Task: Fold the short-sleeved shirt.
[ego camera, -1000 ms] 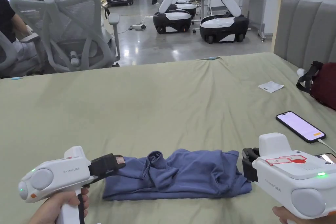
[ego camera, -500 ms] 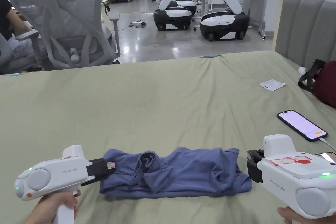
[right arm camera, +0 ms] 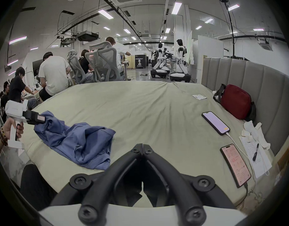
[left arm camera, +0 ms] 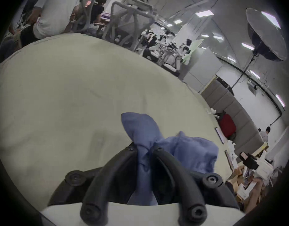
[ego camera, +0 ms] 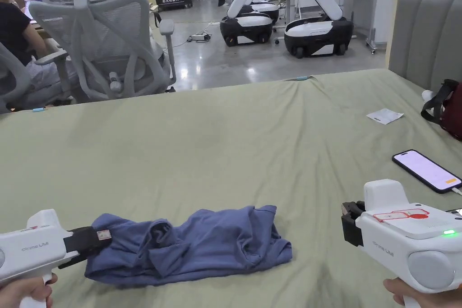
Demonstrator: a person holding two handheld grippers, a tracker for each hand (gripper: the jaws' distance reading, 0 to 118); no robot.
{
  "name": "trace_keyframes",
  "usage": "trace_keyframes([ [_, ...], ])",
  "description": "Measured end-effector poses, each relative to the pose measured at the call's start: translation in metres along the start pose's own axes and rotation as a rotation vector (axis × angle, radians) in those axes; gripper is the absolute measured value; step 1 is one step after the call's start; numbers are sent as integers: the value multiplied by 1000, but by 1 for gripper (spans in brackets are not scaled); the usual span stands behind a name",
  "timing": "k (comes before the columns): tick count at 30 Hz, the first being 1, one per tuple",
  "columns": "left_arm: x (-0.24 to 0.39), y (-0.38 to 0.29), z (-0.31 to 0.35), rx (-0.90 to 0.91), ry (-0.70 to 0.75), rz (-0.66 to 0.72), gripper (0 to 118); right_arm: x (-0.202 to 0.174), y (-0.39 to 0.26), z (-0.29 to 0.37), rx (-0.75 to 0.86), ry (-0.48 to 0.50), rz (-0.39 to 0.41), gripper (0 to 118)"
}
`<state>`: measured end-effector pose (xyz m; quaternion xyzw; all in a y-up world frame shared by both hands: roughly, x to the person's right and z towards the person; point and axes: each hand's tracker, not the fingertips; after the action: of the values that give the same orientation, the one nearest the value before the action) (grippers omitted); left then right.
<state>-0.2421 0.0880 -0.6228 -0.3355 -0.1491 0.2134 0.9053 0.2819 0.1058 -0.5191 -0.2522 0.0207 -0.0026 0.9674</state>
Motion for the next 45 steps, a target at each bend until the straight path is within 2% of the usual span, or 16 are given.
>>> trace_keyframes([
  [5,57,11,1,17,-169,-17,13,1,-1,3,-1,2,6,0],
  [14,176,-15,-74,-137,-280,-149,13,17,-5,11,-4,-34,-13,0],
  [21,189,-37,-162,-256,-276,-88,13,42,-12,24,-7,-78,-64,0],
  [25,178,-45,-175,-268,-269,-43,15,51,-15,27,-8,-96,-79,0],
  [26,176,-42,-169,-250,-313,-19,22,52,-15,28,-8,-97,-81,0],
  [29,171,-29,-138,-171,-515,-32,101,51,-17,26,-11,-96,-85,0],
  [30,169,-25,-129,-133,-532,-33,118,50,-17,25,-11,-92,-86,0],
  [31,167,-17,-109,-41,-495,-34,113,48,-17,24,-10,-86,-87,0],
  [33,158,-5,-91,-19,-426,-27,118,43,-18,20,-9,-72,-85,0],
  [34,150,1,-84,-30,-397,-35,115,40,-18,18,-9,-67,-82,0],
  [35,143,2,-76,-38,-378,-51,102,38,-18,16,-9,-60,-80,0],
  [37,135,2,-68,-27,-329,-101,33,33,-17,12,-8,-47,-83,0],
  [38,138,-2,-63,-23,-290,-127,6,31,-17,10,-8,-41,-85,0],
  [40,143,-8,-57,-44,-258,-131,2,27,-17,8,-10,-34,-86,0],
  [42,146,-11,-59,-99,-316,-95,2,24,-17,7,-11,-28,-82,0],
  [45,155,-13,-86,-130,-322,-162,1,23,-18,6,-20,-27,-72,0],
])
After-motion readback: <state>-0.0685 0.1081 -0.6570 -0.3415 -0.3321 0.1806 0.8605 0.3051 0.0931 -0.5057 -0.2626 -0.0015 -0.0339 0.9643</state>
